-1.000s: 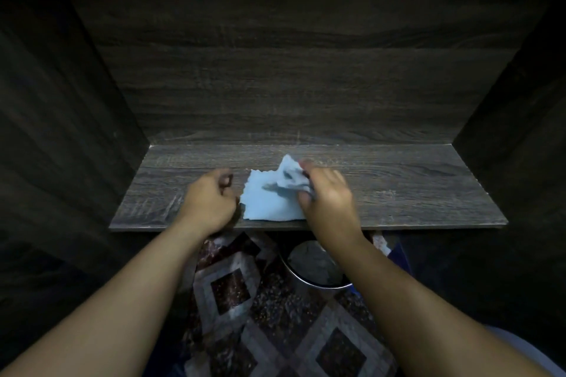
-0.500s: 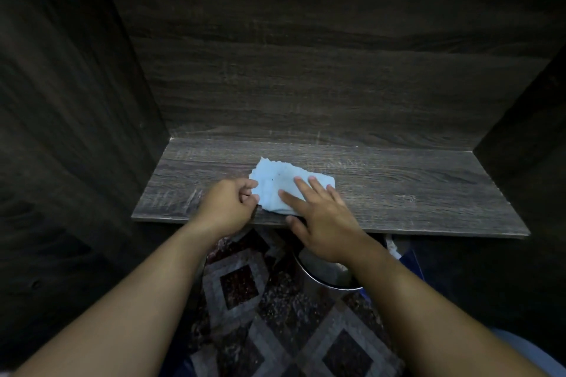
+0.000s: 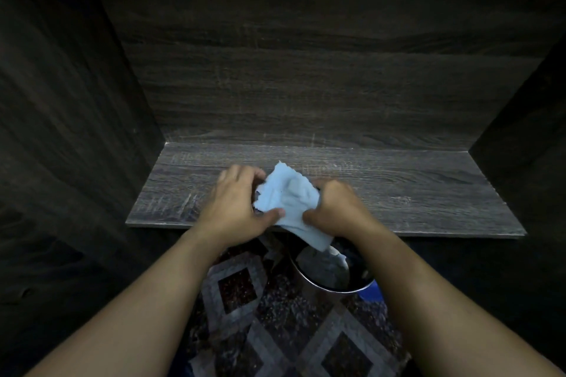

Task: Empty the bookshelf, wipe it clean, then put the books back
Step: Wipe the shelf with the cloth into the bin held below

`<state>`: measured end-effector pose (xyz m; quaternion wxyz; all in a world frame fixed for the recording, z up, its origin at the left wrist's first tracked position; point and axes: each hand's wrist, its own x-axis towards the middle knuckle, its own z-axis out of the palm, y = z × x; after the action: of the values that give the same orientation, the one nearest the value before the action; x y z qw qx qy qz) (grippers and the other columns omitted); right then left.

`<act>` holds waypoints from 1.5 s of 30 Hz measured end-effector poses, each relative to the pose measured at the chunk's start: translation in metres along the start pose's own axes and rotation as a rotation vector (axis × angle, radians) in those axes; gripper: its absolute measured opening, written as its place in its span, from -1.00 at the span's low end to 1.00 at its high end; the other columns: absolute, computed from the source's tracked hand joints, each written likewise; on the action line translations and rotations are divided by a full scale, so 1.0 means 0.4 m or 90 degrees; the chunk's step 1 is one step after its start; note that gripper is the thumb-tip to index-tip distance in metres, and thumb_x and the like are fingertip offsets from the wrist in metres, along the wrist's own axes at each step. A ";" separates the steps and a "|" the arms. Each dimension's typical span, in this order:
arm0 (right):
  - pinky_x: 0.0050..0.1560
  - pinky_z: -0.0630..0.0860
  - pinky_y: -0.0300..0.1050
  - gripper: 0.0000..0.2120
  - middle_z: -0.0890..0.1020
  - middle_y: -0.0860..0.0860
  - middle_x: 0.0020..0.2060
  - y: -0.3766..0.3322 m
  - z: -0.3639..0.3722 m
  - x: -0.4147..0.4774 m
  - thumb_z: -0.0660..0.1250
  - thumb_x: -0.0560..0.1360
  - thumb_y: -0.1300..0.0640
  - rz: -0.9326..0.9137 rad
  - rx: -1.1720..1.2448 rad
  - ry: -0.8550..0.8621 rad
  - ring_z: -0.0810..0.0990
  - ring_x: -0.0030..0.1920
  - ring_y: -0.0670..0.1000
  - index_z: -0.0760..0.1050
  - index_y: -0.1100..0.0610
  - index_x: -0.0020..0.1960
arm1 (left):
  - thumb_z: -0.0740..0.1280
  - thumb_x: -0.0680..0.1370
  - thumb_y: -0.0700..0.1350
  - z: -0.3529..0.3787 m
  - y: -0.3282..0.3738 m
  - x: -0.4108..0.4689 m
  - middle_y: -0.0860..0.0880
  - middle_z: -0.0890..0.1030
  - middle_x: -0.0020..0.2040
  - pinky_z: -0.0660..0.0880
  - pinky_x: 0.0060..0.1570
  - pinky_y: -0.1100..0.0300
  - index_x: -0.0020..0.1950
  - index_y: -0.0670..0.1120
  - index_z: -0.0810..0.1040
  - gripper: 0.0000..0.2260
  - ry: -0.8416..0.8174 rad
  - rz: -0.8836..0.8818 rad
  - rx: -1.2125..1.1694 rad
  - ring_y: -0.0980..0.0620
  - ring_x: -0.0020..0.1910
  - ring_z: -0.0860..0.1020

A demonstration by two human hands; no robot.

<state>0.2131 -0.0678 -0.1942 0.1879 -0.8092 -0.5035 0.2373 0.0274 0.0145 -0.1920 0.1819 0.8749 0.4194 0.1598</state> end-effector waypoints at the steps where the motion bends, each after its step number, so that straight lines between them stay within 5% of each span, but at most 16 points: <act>1: -0.19 0.53 -0.15 -0.67 0.64 0.00 -0.09 -0.003 -0.006 -0.005 0.41 0.27 0.08 -0.001 0.012 -0.018 0.60 -0.09 0.04 0.57 0.03 0.04 | 0.45 0.31 0.28 -0.002 0.008 0.002 0.07 0.32 0.32 0.32 0.29 0.01 0.38 0.10 0.30 -0.28 -0.013 0.039 0.018 0.02 0.32 0.26; 3: -0.22 0.50 -0.14 -0.77 0.62 0.00 -0.13 -0.014 -0.020 -0.017 0.42 0.30 0.10 -0.033 0.001 -0.029 0.58 -0.13 0.04 0.54 0.05 -0.05 | 0.47 0.31 0.25 -0.006 0.030 0.003 0.07 0.08 0.53 0.16 0.40 -0.09 0.52 0.14 0.11 -0.12 -0.049 0.087 0.063 -0.02 0.49 0.05; 5: -0.26 0.40 -0.13 -0.83 0.59 0.01 -0.16 -0.024 -0.035 -0.028 0.40 0.34 0.09 -0.067 -0.014 -0.015 0.55 -0.14 0.07 0.43 0.03 -0.13 | 0.46 0.35 0.18 -0.007 0.047 0.010 0.07 0.03 0.57 0.12 0.41 -0.09 0.51 0.16 0.15 -0.19 -0.048 0.114 0.089 0.00 0.53 -0.03; 8: -0.24 0.30 -0.08 -0.80 0.51 -0.03 -0.22 -0.028 -0.059 -0.041 0.34 0.44 0.06 -0.096 -0.153 0.069 0.54 -0.12 0.15 0.30 0.01 -0.08 | 0.46 0.37 -0.06 -0.006 0.059 0.029 0.06 0.43 0.38 0.28 0.25 -0.01 0.17 0.07 0.50 -0.61 0.082 0.155 0.072 -0.01 0.45 0.26; 11: -0.20 0.28 -0.10 -0.74 0.51 0.00 -0.20 -0.016 -0.064 -0.046 0.40 0.42 0.17 -0.152 -0.262 0.248 0.53 -0.14 0.14 0.34 0.04 0.00 | 0.42 0.30 -0.23 0.002 0.076 0.050 0.05 0.60 0.14 0.28 0.06 0.09 -0.10 -0.01 0.50 -0.76 0.212 0.182 0.062 -0.03 0.30 0.46; 13: -0.07 0.47 -0.06 -0.68 0.64 0.08 -0.05 0.011 -0.042 -0.035 0.49 0.29 0.27 -0.207 -0.234 0.333 0.61 0.03 0.16 0.45 0.13 -0.03 | 0.39 0.29 -0.24 0.017 0.088 0.059 0.03 0.60 0.16 0.29 0.04 0.08 -0.15 -0.03 0.47 -0.79 0.237 0.204 0.090 -0.04 0.31 0.46; 16: 0.35 0.29 0.02 -0.79 0.49 0.12 0.35 0.069 -0.014 -0.016 0.34 0.42 0.32 -0.245 -0.228 0.202 0.34 0.45 0.16 0.43 0.12 0.00 | 0.40 0.29 -0.17 0.051 0.091 0.059 0.04 0.56 0.17 0.33 0.08 0.05 -0.17 0.06 0.43 -0.77 0.058 0.196 0.152 -0.04 0.29 0.48; 19: 0.46 0.11 -0.11 -0.73 0.27 0.03 0.51 0.114 -0.024 -0.017 0.31 0.40 0.23 -0.209 -0.184 -0.002 0.12 0.54 0.05 0.32 -0.03 0.00 | 0.36 0.33 0.06 0.058 0.090 0.046 0.14 0.51 0.14 0.26 0.15 0.08 -0.14 0.06 0.45 -0.82 -0.128 0.133 0.130 0.06 0.16 0.50; 21: 0.44 0.20 -0.05 -0.79 0.30 0.04 0.49 0.111 -0.045 -0.023 0.32 0.40 0.06 -0.217 -0.126 0.024 0.20 0.52 0.06 0.40 -0.01 0.02 | 0.29 0.35 0.16 0.050 0.099 0.048 0.13 0.52 0.05 0.27 0.12 0.10 -0.10 0.05 0.50 -0.76 -0.073 0.121 0.105 0.05 0.11 0.50; 23: 0.45 0.17 0.00 -0.70 0.25 0.03 0.52 0.108 -0.047 -0.022 0.23 0.53 -0.02 -0.232 -0.132 0.079 0.16 0.53 0.06 0.42 0.03 0.23 | 0.27 0.48 0.13 0.059 0.099 0.055 0.06 0.54 0.17 0.32 0.19 0.08 0.16 0.05 0.51 -0.70 -0.005 0.128 0.090 0.00 0.22 0.47; 26: 0.52 -0.07 0.03 -0.50 0.02 -0.01 0.58 0.120 -0.015 -0.020 0.05 0.64 -0.10 -0.220 -0.204 0.053 -0.09 0.57 0.00 0.12 -0.03 0.55 | 0.13 0.63 0.11 0.101 0.090 0.056 0.00 0.17 0.56 0.11 0.47 0.03 0.57 -0.04 0.12 -0.46 -0.122 0.107 0.099 0.02 0.54 0.10; 30: 0.53 -0.02 0.07 -0.44 0.03 -0.01 0.58 0.144 0.009 -0.014 0.01 0.64 -0.17 -0.195 -0.220 0.017 -0.08 0.57 0.02 -0.03 -0.08 0.58 | 0.05 0.65 0.13 0.133 0.076 0.058 0.02 -0.03 0.59 -0.08 0.49 0.03 0.59 -0.04 -0.04 -0.43 -0.199 0.081 0.104 0.06 0.56 -0.08; 36: 0.50 0.06 0.01 -0.34 0.11 0.03 0.55 0.165 0.001 -0.052 0.20 0.58 -0.17 -0.191 -0.246 -0.024 0.04 0.54 0.06 0.01 -0.07 0.58 | 0.28 0.56 0.17 0.122 0.086 0.025 0.01 0.15 0.56 0.15 0.47 0.04 0.56 -0.02 0.15 -0.35 -0.195 0.137 0.106 0.06 0.54 0.11; 38: 0.45 0.18 0.02 -0.35 0.23 0.07 0.51 0.167 0.002 -0.080 0.29 0.55 -0.08 -0.211 -0.261 -0.006 0.17 0.50 0.10 0.11 -0.05 0.56 | 0.31 0.54 0.14 0.121 0.100 -0.003 -0.01 0.30 0.50 0.29 0.39 0.07 0.51 -0.01 0.29 -0.42 -0.169 0.151 0.143 -0.01 0.46 0.31; 41: 0.29 0.36 -0.02 -0.44 0.40 0.04 0.39 0.148 -0.008 -0.125 0.32 0.53 0.01 -0.192 -0.261 0.014 0.37 0.37 0.11 0.27 -0.06 0.49 | 0.23 0.48 0.10 0.127 0.135 -0.042 -0.08 0.66 0.13 0.57 0.02 0.03 0.24 0.01 0.60 -0.61 -0.098 0.156 0.164 -0.14 0.03 0.64; 45: 0.10 0.46 -0.02 -0.58 0.56 0.08 0.24 0.110 -0.063 -0.218 0.30 0.54 -0.02 -0.160 -0.362 -0.047 0.53 0.22 0.15 0.35 -0.02 0.38 | 0.27 0.30 0.10 0.108 0.178 -0.102 -0.06 0.61 -0.43 0.48 -0.45 0.23 -0.30 -0.03 0.63 -0.76 -0.155 0.190 0.287 -0.06 -0.48 0.59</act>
<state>0.2264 -0.1670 -0.1805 -0.0364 -0.7516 -0.6523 0.0910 0.0696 -0.0673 -0.2031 0.0065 0.9579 0.2863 -0.0186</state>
